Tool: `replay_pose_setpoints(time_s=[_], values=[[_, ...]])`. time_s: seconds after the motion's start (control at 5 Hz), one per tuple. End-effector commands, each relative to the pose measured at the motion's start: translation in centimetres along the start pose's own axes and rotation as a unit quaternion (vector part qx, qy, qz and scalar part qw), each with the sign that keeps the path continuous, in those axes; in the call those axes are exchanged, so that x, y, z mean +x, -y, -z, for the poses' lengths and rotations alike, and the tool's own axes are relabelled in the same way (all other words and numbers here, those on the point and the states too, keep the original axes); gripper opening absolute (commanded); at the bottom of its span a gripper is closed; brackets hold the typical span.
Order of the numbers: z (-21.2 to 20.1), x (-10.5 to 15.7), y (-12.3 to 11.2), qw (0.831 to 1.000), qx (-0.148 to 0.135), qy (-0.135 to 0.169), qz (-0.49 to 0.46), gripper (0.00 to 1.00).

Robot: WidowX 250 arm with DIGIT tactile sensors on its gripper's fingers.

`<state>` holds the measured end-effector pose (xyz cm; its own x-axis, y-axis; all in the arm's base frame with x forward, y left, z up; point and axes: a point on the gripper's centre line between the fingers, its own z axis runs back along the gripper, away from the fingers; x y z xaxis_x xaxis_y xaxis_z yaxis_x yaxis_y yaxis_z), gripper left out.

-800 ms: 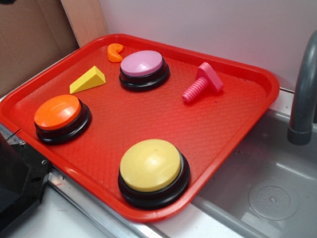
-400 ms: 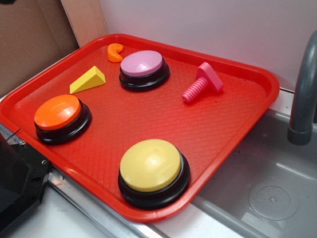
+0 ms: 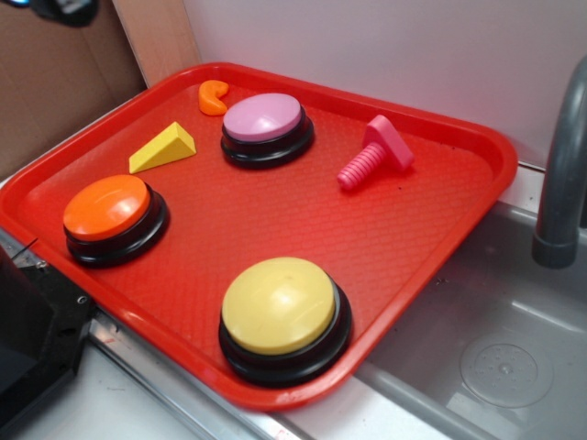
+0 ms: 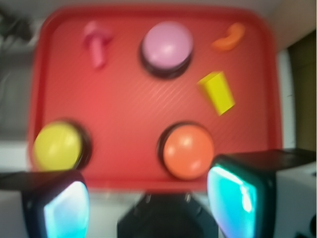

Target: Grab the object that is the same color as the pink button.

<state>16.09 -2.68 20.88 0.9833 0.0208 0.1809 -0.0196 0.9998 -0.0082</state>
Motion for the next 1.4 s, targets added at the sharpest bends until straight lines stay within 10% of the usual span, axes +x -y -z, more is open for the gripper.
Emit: replay_pose_setpoints(time_s=[0.0, 1.2], values=[[4.1, 5.5, 2.3, 0.998, -0.019, 0.055, -0.003, 1.00], [19.7, 13.5, 7.9, 0.995, -0.024, 0.037, 0.090, 0.94]])
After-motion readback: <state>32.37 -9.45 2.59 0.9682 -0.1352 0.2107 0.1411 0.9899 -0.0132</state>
